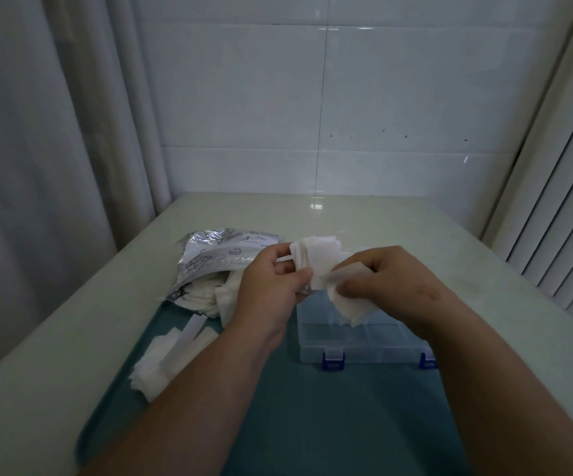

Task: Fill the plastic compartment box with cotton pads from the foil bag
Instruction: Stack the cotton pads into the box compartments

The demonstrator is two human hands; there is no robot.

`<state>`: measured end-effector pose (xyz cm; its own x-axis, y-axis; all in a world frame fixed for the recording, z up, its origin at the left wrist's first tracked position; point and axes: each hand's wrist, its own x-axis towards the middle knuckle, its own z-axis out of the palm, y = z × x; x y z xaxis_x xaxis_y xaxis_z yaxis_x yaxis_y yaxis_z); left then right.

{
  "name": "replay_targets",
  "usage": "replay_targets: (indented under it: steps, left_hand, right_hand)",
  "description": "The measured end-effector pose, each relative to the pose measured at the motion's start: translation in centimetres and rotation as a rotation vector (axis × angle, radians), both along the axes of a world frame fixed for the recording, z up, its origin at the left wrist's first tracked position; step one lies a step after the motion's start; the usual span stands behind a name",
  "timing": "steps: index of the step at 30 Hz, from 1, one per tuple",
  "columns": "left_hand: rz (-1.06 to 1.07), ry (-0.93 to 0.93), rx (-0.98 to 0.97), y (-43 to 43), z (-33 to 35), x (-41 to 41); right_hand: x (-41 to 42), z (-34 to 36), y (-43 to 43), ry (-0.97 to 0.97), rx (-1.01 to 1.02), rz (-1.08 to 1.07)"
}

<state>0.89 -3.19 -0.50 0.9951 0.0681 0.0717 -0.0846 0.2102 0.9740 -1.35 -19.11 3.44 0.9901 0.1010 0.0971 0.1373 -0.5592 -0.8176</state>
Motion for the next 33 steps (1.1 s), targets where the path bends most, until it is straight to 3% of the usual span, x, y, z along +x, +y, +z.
replay_targets:
  steps: [6,12,20,24,33]
  left_hand:
    - [0.034,0.018,-0.013,0.0,-0.1,0.1]
    - [0.038,0.014,-0.018,0.0,0.0,0.1]
    - [-0.076,0.026,-0.108,-0.2,0.5,-0.5]
    - [-0.040,0.010,0.003,-0.2,0.2,-0.4]
    - [0.002,-0.009,0.038,0.1,0.2,-0.3]
  right_hand:
    - [0.0,0.0,-0.2,-0.021,0.004,-0.035]
    - [-0.7,0.9,-0.1,-0.018,0.260,0.029]
    - [-0.1,0.0,-0.1,0.015,0.094,-0.005]
    - [-0.1,0.0,0.0,0.020,0.107,0.008]
    - [0.0,0.7,-0.8,0.115,0.609,0.055]
